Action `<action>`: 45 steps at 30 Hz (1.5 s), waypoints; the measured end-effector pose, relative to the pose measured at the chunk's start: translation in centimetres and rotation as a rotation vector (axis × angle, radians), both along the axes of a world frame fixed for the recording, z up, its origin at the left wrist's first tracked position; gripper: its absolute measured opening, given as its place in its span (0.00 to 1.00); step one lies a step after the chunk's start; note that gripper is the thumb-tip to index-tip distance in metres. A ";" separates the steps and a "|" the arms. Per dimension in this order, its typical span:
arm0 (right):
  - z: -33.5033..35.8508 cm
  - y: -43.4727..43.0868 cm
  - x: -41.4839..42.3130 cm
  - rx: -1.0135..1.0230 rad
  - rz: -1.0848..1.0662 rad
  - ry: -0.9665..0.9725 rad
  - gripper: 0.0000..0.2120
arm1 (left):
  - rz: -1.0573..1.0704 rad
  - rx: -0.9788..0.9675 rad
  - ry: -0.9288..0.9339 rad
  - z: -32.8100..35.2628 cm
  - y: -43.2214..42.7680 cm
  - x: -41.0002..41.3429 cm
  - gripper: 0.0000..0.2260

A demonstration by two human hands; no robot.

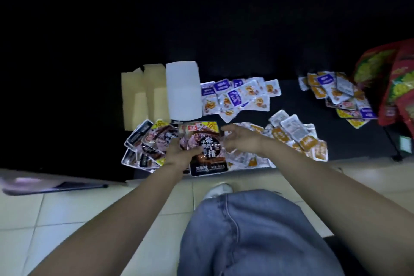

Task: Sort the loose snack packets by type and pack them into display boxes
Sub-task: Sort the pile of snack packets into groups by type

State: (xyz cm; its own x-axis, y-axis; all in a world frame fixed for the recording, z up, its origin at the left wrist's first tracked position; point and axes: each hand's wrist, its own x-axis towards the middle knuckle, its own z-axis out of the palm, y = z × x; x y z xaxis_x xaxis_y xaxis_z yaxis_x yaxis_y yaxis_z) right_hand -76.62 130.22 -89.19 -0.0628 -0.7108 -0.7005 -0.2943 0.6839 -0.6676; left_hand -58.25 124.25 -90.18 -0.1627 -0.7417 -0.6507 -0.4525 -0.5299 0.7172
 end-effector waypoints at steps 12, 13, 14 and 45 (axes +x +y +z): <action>-2.8 -5.5 6.7 -0.043 0.133 -0.034 0.28 | 0.704 0.105 0.061 -3.9 -3.7 6.4 0.31; -3.2 -5.9 7.3 -0.066 0.159 -0.026 0.29 | 0.629 0.079 0.031 -4.0 -3.7 6.0 0.30; -3.7 -6.2 7.8 -0.089 0.195 -0.007 0.30 | 0.532 0.056 -0.038 -3.9 -3.7 5.8 0.27; -4.4 7.8 -18.3 -0.004 -0.075 0.486 0.15 | -1.363 -0.536 -0.301 -2.6 -1.9 -20.4 0.09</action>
State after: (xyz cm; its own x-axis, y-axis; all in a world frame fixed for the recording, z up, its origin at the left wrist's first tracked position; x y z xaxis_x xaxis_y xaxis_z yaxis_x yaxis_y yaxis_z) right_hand -94.88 137.99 -93.55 -0.4326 -0.6947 -0.5747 -0.5227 0.7126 -0.4679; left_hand -78.66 122.31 -92.77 -0.8213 -0.2897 -0.4914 -0.5321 0.6994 0.4772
